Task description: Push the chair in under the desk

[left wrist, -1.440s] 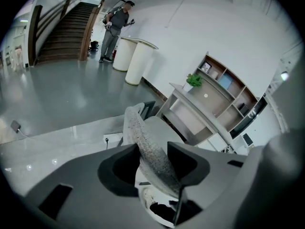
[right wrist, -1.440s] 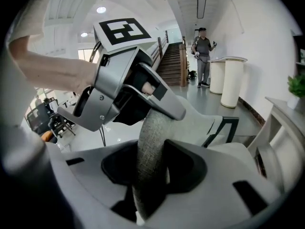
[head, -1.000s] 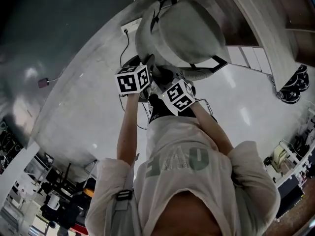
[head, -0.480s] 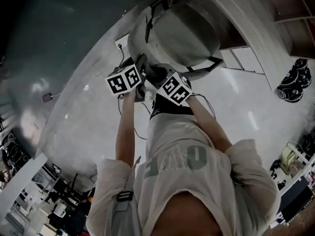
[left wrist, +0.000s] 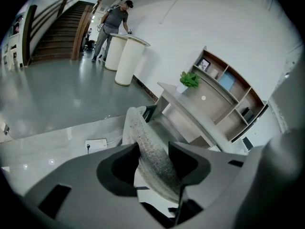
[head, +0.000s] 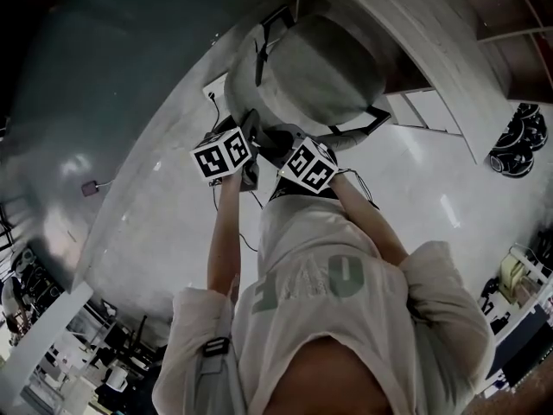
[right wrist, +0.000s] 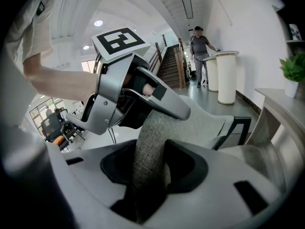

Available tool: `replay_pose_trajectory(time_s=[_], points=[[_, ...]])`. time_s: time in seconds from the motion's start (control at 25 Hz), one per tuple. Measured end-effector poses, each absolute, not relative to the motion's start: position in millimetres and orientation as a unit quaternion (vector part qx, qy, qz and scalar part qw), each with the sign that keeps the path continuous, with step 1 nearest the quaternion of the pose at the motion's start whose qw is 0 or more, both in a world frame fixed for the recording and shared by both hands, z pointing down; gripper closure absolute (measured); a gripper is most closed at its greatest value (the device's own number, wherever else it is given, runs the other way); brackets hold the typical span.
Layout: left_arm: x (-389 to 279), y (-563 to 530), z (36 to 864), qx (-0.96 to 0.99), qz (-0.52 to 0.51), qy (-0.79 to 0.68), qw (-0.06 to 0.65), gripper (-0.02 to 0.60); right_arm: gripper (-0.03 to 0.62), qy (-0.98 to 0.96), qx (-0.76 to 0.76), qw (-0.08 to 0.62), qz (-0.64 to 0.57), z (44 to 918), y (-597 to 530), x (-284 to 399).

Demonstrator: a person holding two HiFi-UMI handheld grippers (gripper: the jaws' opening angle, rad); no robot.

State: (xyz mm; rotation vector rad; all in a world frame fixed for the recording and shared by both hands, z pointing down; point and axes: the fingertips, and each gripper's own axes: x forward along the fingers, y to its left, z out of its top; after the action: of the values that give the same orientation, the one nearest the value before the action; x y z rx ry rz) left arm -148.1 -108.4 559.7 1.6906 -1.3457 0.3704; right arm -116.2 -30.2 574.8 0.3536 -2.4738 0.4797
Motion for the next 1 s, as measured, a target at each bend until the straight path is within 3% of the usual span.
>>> replay_pose_trajectory(time_s=[1.0], points=[[-103,-196,544,0.665,0.154,-0.572,0.455,0.382,0.411,-0.934,0.099,0.239,0.247,550,-116,-75]])
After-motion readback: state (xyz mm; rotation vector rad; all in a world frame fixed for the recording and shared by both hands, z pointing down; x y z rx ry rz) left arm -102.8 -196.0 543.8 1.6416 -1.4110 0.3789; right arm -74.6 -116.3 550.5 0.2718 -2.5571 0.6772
